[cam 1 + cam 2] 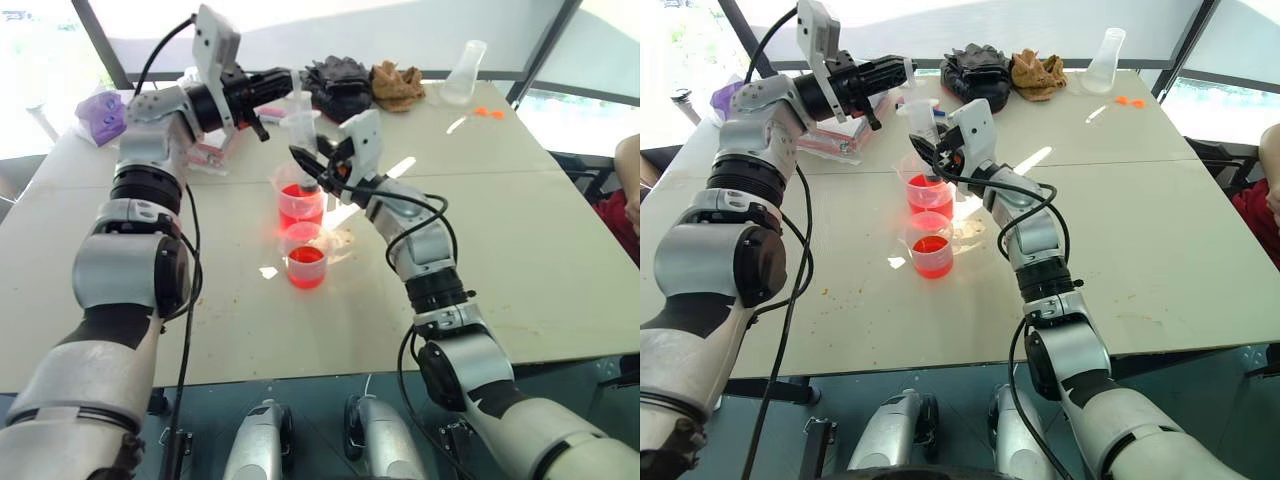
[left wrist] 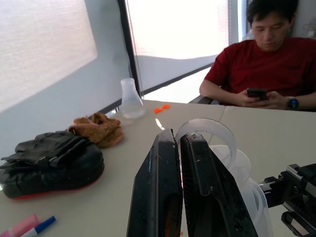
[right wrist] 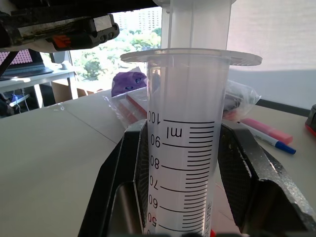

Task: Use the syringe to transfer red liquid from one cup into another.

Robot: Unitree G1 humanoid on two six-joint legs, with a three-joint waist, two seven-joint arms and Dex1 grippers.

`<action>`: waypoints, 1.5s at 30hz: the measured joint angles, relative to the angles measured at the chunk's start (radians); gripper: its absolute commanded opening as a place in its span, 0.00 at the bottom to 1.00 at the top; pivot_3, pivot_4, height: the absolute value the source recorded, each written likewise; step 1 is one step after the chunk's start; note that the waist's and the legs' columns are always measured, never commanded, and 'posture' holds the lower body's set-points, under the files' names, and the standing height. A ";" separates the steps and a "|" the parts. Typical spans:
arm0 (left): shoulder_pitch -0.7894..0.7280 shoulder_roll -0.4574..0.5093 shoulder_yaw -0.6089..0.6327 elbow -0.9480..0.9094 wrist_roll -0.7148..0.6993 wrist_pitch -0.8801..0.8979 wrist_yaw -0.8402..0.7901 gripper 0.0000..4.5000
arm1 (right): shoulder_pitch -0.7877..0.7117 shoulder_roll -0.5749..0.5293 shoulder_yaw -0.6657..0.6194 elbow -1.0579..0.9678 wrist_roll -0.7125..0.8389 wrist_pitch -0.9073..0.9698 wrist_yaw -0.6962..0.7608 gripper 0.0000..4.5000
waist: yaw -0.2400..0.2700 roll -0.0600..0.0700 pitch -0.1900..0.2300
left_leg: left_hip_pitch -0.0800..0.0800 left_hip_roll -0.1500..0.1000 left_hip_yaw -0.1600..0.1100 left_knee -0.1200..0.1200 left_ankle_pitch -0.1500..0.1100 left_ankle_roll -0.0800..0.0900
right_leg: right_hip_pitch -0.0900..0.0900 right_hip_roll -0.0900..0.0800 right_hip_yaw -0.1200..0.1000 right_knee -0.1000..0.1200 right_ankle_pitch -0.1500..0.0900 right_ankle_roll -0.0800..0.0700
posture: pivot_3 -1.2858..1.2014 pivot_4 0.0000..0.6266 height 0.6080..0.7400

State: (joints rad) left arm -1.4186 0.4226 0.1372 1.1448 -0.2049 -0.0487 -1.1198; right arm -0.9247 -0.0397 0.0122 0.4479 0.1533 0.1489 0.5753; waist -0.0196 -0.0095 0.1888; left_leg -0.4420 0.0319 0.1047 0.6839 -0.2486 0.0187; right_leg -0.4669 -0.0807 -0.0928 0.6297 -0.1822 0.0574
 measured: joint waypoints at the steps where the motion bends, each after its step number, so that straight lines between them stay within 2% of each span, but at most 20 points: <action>1: 0.000 0.000 0.000 0.000 0.000 0.000 0.003 0.01 | 0.000 0.001 0.000 0.004 0.000 -0.003 0.000 0.32 | 0.000 0.000 0.000 | 0.000 0.000 0.000 0.000 0.000 0.000 | 0.000 0.000 0.000 0.000 0.000 0.000 | 0.52 0.24 1.00; 8: 0.000 0.028 -0.017 -0.002 0.033 -0.009 -0.024 0.01 | 0.002 0.041 0.001 0.072 -0.002 -0.060 -0.007 0.32 | -0.001 0.000 0.000 | 0.000 0.000 0.000 0.000 0.000 0.000 | 0.000 0.000 0.000 0.000 0.000 0.000 | 0.52 0.24 1.00; 10: 0.000 0.034 -0.032 -0.012 0.045 -0.019 -0.041 0.15 | 0.002 0.045 0.002 0.085 -0.002 -0.070 -0.006 0.32 | 0.000 0.000 0.000 | 0.000 0.000 0.000 0.000 0.000 0.000 | 0.000 0.000 0.000 0.000 0.000 0.000 | 0.52 0.24 1.00; 17: 0.000 0.069 -0.037 -0.067 0.046 -0.011 -0.075 0.53 | -0.009 0.046 0.014 0.088 -0.012 -0.108 -0.007 0.32 | 0.000 0.000 0.000 | 0.000 0.000 0.000 0.000 0.000 0.000 | 0.000 0.000 0.000 0.000 0.000 0.000 | 0.52 0.24 1.00; 23: 0.001 0.093 -0.036 -0.126 0.039 0.004 -0.078 0.53 | -0.039 0.021 0.018 0.074 -0.013 -0.103 -0.011 0.32 | -0.001 0.000 0.000 | 0.000 0.000 0.000 0.000 0.000 0.000 | 0.000 0.000 0.000 0.000 0.000 0.000 | 0.52 0.24 1.00; 26: 0.020 0.135 -0.028 -0.182 0.013 0.063 -0.103 0.53 | -0.053 0.008 0.017 0.044 -0.010 -0.084 -0.015 0.32 | -0.002 0.000 0.000 | 0.000 0.000 0.000 0.000 0.000 0.000 | 0.000 0.000 0.000 0.000 0.000 0.000 | 0.52 0.24 1.00; 30: 0.147 0.215 -0.037 -0.285 -0.003 0.169 -0.174 0.53 | -0.056 -0.021 -0.002 -0.013 0.009 -0.051 -0.032 0.32 | -0.007 0.000 0.000 | 0.001 0.001 0.000 0.000 0.000 0.000 | 0.000 0.000 0.001 0.001 0.000 0.000 | 0.52 0.24 1.00; 33: 0.275 0.240 -0.045 -0.357 -0.004 0.225 -0.183 0.53 | -0.057 -0.023 -0.010 -0.057 0.022 -0.026 -0.044 0.32 | -0.009 0.000 0.000 | 0.001 0.001 -0.001 0.000 0.000 0.000 | 0.000 0.000 0.001 0.001 0.000 0.000 | 0.52 0.24 1.00; 36: 0.353 0.251 -0.014 -0.464 -0.052 0.319 -0.151 0.53 | -0.055 -0.018 -0.007 -0.091 0.029 -0.006 -0.053 0.32 | -0.006 0.000 0.000 | 0.000 0.002 -0.002 0.000 0.000 0.000 | 0.000 0.000 0.001 0.001 0.000 0.000 | 0.52 0.24 1.00; 45: 0.457 0.285 0.143 -0.749 -0.226 0.519 0.020 0.53 | -0.052 -0.012 -0.004 -0.127 0.061 0.054 -0.059 0.32 | 0.001 0.000 0.000 | 0.001 0.002 -0.003 0.000 0.000 0.000 | 0.001 0.000 0.002 0.001 0.000 0.000 | 0.52 0.24 1.00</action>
State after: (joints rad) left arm -0.9616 0.7074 0.2800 0.3955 -0.4312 0.4701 -1.1000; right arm -0.9771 -0.0514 0.0080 0.3211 0.2140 0.2032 0.5162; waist -0.0182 -0.0096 0.1888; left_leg -0.4409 0.0338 0.1019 0.6843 -0.2484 0.0183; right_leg -0.4663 -0.0810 -0.0911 0.6310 -0.1822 0.0572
